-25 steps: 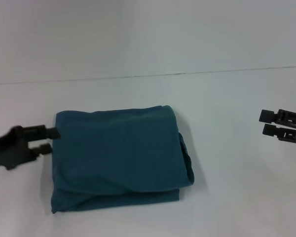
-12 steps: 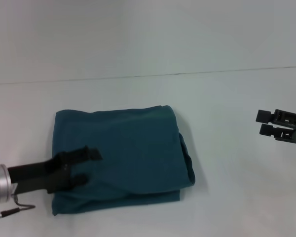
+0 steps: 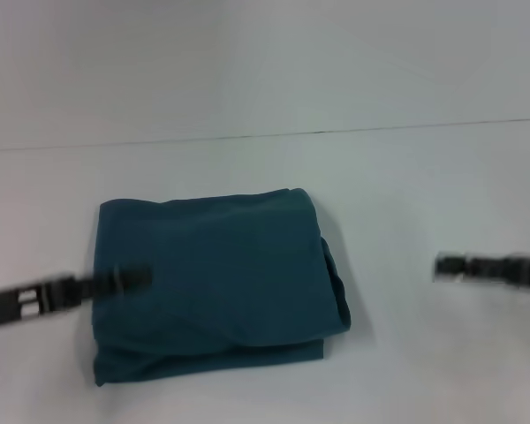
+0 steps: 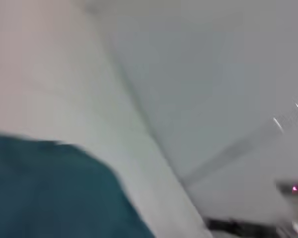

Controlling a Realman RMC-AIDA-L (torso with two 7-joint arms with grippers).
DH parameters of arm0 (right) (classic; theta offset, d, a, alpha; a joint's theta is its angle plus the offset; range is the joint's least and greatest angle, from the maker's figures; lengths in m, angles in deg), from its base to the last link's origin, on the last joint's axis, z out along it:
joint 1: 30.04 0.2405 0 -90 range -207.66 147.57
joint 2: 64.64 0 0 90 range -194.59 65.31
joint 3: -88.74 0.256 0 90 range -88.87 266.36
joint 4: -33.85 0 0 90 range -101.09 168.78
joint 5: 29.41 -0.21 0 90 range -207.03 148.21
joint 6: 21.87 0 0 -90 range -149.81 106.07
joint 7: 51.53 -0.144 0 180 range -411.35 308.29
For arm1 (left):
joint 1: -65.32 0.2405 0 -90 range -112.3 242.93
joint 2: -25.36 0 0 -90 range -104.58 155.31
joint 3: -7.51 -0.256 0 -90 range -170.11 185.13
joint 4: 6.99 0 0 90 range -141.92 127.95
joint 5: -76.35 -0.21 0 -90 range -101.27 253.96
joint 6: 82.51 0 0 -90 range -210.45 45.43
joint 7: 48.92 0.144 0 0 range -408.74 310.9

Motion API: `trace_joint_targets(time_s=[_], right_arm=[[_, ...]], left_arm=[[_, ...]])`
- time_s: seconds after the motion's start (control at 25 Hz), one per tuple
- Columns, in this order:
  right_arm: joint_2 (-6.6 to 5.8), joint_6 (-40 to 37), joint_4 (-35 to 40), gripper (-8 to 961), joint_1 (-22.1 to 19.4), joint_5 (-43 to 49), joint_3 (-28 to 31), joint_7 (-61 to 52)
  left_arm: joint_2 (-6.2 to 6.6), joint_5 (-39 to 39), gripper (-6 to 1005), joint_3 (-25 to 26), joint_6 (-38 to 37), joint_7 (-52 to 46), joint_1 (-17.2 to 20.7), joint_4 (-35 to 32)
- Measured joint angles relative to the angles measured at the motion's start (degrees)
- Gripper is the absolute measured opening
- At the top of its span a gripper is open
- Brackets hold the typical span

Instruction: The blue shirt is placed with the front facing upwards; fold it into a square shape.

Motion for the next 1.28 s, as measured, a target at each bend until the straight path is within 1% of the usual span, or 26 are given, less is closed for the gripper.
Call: trace_joint_targets(time_s=[0.08,0.12,0.2,0.28,0.4,0.52,0.6,0.64,0.72,0.76,0.84,0.92,1.08,1.28], right_arm=[[1.56,-0.20,1.45,855,0.08,1.82,-2.16,7.29],[2.44,-0.51,2.10,855,0.14,2.73,-2.68,9.43],[4.29,-1.70,3.78,855,0.32,4.27,-3.71,11.65],[5.60,-2.84,4.85,855,0.54,4.99,-4.99,11.76],[6.93,-3.87,4.89,855,1.22,5.54,-6.83,11.26],[8.38,-4.00,3.97,855,1.72,5.72,-7.22,10.58],[9.49,-3.78,3.38,855,1.81,5.78,-7.31,10.56],[9.85,-3.70,3.09,855,1.86,5.79,-7.36,10.52],[10.19,-3.58,1.95,855,2.08,5.73,-7.34,10.47],[10.23,-3.36,1.18,855,2.31,5.65,-7.22,10.44],[10.25,-2.48,-0.15,855,2.90,5.56,-7.01,10.17],[10.26,-1.46,-0.98,855,3.42,5.55,-7.00,9.80],[10.29,0.40,-3.24,855,5.22,5.46,-6.96,8.49],[10.43,1.99,-5.76,855,7.04,5.28,-6.62,7.65]], left_arm=[[0.04,-0.16,936,0.32,-4.79,8.24,1.05,-0.09],[-0.03,-0.17,936,0.44,-5.84,9.98,1.46,-0.10],[-0.39,-0.10,936,0.78,-8.17,13.79,2.64,-0.15],[-0.70,-0.26,936,0.73,-8.89,15.80,3.45,-0.15],[-1.29,-1.28,936,-0.06,-9.41,18.22,4.45,-0.14],[-1.71,-2.09,936,-0.50,-9.47,18.77,4.64,-0.11],[-1.98,-2.81,936,-2.15,-9.54,18.47,4.64,-0.10],[-2.09,-3.33,936,-3.14,-9.55,18.13,4.64,-0.11],[-2.36,-4.79,936,-4.74,-9.46,17.79,4.54,-0.20],[-2.36,-4.79,936,-4.74,-9.46,17.79,4.54,-0.20],[-2.84,-6.96,936,-6.40,-8.70,18.81,4.44,-0.31],[-3.14,-7.33,936,-6.85,-7.93,19.99,4.43,-0.28],[-3.57,-7.13,936,-6.95,-3.93,22.15,4.10,0.79],[-3.52,-6.26,936,-5.74,0.11,21.68,3.58,1.91]])
